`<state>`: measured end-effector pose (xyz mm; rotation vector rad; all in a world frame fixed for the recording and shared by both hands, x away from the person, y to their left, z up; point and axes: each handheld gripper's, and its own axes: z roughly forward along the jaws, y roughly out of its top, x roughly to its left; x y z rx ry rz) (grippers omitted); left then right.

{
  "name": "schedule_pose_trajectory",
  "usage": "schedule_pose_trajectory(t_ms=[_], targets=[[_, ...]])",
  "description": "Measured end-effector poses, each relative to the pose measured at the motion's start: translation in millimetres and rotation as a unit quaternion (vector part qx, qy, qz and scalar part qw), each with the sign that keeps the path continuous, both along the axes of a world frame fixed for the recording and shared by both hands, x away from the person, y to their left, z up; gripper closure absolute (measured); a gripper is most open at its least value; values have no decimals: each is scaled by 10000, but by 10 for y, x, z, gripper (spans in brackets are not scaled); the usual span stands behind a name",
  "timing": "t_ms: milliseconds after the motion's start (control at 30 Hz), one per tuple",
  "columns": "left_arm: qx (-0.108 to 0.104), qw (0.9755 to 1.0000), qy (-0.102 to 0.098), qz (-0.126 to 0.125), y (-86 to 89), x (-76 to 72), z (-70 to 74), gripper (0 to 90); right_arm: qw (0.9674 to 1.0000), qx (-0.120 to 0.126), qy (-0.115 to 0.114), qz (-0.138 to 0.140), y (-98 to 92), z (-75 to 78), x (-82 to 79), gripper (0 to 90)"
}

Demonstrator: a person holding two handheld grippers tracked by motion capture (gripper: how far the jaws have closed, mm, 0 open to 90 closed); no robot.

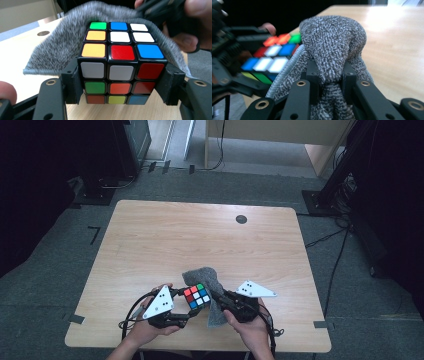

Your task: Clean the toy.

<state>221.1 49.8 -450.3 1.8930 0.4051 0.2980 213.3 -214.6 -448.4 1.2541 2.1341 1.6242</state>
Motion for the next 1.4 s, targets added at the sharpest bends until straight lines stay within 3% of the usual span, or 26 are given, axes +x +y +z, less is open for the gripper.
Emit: schedule_pose_trajectory(t_ms=[67, 133, 200, 233, 267, 333, 433, 533, 567, 600, 633, 667, 700, 800, 833, 867, 900, 933, 1067, 1100, 1133, 1267, 1400], targets=[[-51, 10000, 20, 20, 20, 11, 9, 340, 9999, -100, 97, 31, 13, -45, 15, 754], [-159, 9998, 53, 58, 66, 40, 23, 340, 9989, -419, 177, 66, 42, -115, 31, 753], [-156, 9999, 55, 49, 72, 44, 16, 341, 9991, -385, 147, 36, 30, -99, 31, 752], [-107, 9999, 59, 47, 69, 45, 5, 340, 9998, -197, -8, -85, -16, -14, 12, 752], [-53, 10000, 69, 37, 57, 43, -11, 340, 9998, -197, -8, -85, -16, -14, 12, 752], [114, 9999, 32, -1, -11, 19, -55, 341, 9992, 91, -353, -181, -56, 138, -51, 752], [100, 9999, 25, -23, -37, 5, -49, 340, 9989, 145, -426, -113, -42, 172, -75, 752], [129, 9999, -2, 7, -15, 7, -30, 340, 9996, 124, -265, -37, -1, 77, -55, 754], [-46, 9999, 48, 94, 34, 32, -5, 340, 10000, -23, -10, 90, -9, -1, -4, 752], [-46, 9999, 48, 94, 34, 32, -5, 340, 10000, -23, -10, 90, -9, -1, -4, 752], [-202, 9996, 86, 154, 68, 50, 20, 340, 9998, -212, 14, 62, -18, -32, 11, 751], [-377, 9989, 138, 225, 104, 68, 45, 340, 9995, -314, 19, -13, -31, -65, 23, 751], [-692, 9965, 232, 416, 174, 101, 79, 340, 9997, -224, 114, -32, -39, -138, 37, 752], [-839, 9945, 296, 554, 213, 128, 89, 340, 9992, -338, 65, 197, 54, -189, 14, 751], [-873, 9938, 353, 588, 213, 137, 80, 341, 9980, -375, -73, 505, 216, -211, -44, 752], [-854, 9939, 376, 589, 200, 134, 70, 340, 9970, -352, -119, 683, 303, -217, -67, 751], [-854, 9939, 376, 589, 200, 134, 70, 340, 9970, -352, -119, 683, 303, -217, -67, 751], [-796, 9944, 397, 573, 167, 125, 49, 340, 9949, -385, -213, 911, 451, -218, -107, 752], [-755, 9945, 405, 609, 160, 125, 44, 340, 9949, -475, -258, 854, 502, -212, -110, 756], [-783, 9942, 417, 611, 179, 128, 47, 341, 9970, -389, -266, 608, 409, -199, -83, 759], [-783, 9942, 417, 611, 179, 128, 47, 341, 9970, -389, -266, 608, 409, -199, -83, 759], [-783, 9940, 401, 657, 186, 133, 62, 341, 9993, -108, -349, -40, 172, -162, -38, 760], [-777, 9940, 433, 640, 159, 133, 58, 341, 9995, -100, -245, 193, 234, -208, -69, 758]])
